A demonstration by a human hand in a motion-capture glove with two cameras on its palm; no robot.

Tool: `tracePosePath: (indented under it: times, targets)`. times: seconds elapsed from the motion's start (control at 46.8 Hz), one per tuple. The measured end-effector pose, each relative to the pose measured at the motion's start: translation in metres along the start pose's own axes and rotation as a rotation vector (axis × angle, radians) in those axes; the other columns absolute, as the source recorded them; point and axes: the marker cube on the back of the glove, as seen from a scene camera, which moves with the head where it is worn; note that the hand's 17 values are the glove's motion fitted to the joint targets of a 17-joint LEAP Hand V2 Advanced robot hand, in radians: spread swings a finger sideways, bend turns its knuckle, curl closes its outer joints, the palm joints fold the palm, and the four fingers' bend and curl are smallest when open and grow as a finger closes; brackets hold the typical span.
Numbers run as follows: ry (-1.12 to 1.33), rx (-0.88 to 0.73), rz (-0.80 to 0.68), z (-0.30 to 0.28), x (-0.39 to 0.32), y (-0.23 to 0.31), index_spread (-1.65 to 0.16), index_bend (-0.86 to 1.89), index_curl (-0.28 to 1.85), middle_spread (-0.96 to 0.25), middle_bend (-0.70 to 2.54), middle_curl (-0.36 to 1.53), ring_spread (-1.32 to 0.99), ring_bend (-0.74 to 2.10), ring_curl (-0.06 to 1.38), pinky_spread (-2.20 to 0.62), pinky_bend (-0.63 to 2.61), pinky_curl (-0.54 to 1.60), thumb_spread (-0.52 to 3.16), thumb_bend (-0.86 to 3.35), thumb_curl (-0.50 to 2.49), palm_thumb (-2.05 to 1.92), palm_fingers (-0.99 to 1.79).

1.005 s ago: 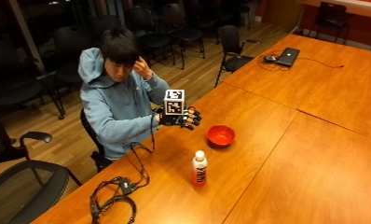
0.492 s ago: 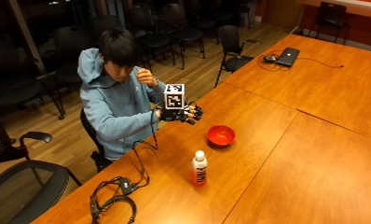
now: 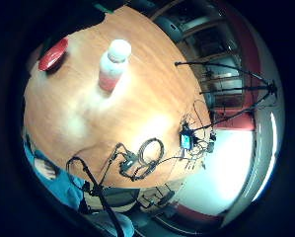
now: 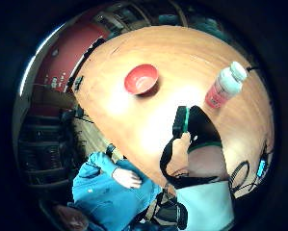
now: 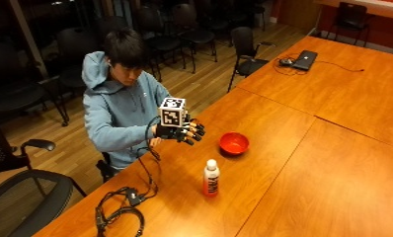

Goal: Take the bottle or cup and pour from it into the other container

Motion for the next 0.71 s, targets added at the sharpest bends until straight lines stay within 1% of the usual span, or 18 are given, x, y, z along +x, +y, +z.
tracePosePath:
  times: [0.064, 0.214, 0.321, 0.406, 0.577, 0.706]
  targets:
    - [-0.125, -0.002, 0.070, 0.003, 0.003, 0.006, -0.37, 0.15, 0.26, 0.01, 0.19, 0.25, 0.10, 0.37, 0.27, 0.22, 0.71, 0.28, 1.12, 0.05, 0.48, 0.71, 0.19]
    - [-0.169, -0.004, 0.127, 0.008, 0.040, 0.018, -0.37, 0.11, 0.24, 0.01, 0.20, 0.27, 0.09, 0.39, 0.28, 0.22, 0.72, 0.28, 1.12, 0.02, 0.50, 0.73, 0.14]
    - [-0.225, 0.030, 0.173, 0.003, 0.081, 0.019, -0.37, 0.11, 0.22, 0.02, 0.19, 0.28, 0.10, 0.41, 0.29, 0.22, 0.73, 0.29, 1.12, 0.00, 0.51, 0.74, 0.10]
    - [-0.249, 0.055, 0.171, 0.022, 0.080, 0.029, -0.37, 0.11, 0.21, 0.01, 0.19, 0.28, 0.10, 0.42, 0.29, 0.23, 0.75, 0.29, 1.11, -0.02, 0.50, 0.72, 0.08]
    - [-0.333, 0.115, 0.193, 0.046, 0.102, 0.031, -0.38, 0.12, 0.20, 0.01, 0.19, 0.29, 0.10, 0.44, 0.29, 0.23, 0.77, 0.29, 1.08, -0.04, 0.48, 0.65, 0.06]
    - [-0.448, 0.137, 0.203, 0.067, 0.114, 0.027, -0.37, 0.12, 0.19, 0.01, 0.20, 0.30, 0.10, 0.45, 0.30, 0.22, 0.79, 0.30, 1.05, -0.05, 0.45, 0.59, 0.05]
